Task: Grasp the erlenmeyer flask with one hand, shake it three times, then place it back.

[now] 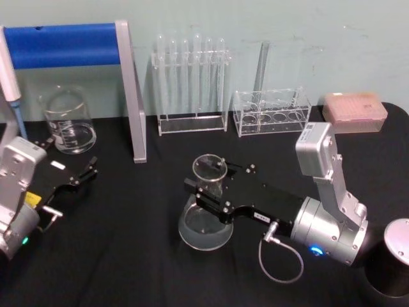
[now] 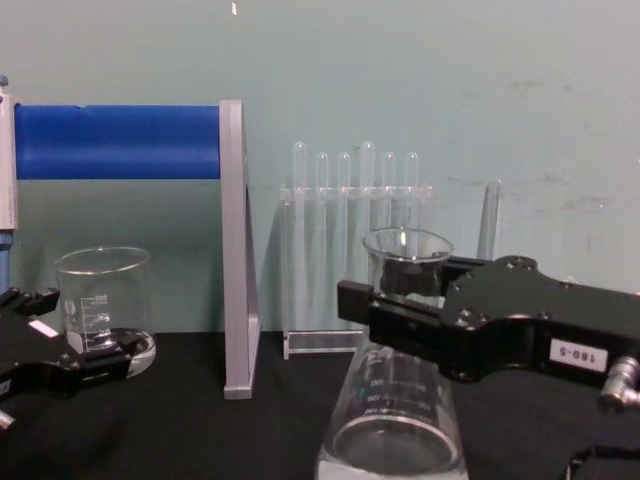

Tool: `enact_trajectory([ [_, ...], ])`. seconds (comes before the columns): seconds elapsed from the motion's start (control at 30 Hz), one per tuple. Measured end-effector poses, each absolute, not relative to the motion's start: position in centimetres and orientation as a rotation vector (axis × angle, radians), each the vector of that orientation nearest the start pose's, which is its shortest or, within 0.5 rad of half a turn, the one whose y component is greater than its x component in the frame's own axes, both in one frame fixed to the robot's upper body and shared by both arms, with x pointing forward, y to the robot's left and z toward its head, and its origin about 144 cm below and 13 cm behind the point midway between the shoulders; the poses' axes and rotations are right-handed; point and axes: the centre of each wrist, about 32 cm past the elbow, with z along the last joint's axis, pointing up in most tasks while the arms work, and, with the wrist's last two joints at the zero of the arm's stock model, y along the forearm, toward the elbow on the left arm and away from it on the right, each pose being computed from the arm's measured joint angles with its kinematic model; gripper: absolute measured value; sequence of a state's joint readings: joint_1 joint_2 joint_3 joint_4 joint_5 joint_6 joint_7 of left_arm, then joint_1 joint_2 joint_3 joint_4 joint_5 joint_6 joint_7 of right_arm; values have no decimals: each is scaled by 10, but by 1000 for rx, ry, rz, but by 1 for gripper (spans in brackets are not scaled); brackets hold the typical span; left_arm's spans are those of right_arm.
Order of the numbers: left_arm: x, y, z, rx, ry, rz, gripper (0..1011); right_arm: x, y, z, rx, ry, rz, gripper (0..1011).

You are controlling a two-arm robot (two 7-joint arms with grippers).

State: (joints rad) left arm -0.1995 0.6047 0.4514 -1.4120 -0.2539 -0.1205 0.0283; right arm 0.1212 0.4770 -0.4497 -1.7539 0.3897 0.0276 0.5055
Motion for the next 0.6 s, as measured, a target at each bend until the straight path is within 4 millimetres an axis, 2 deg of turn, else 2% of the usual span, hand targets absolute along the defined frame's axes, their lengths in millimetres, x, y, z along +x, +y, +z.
enact_trajectory([
  [0.23, 489, 310, 1140, 305, -285, 1248, 1001, 458, -213, 1200, -33, -100, -603, 456],
  [0.6, 489, 310, 1140, 304, -285, 1248, 1001, 477, -224, 1202, -27, -104, -734, 456],
])
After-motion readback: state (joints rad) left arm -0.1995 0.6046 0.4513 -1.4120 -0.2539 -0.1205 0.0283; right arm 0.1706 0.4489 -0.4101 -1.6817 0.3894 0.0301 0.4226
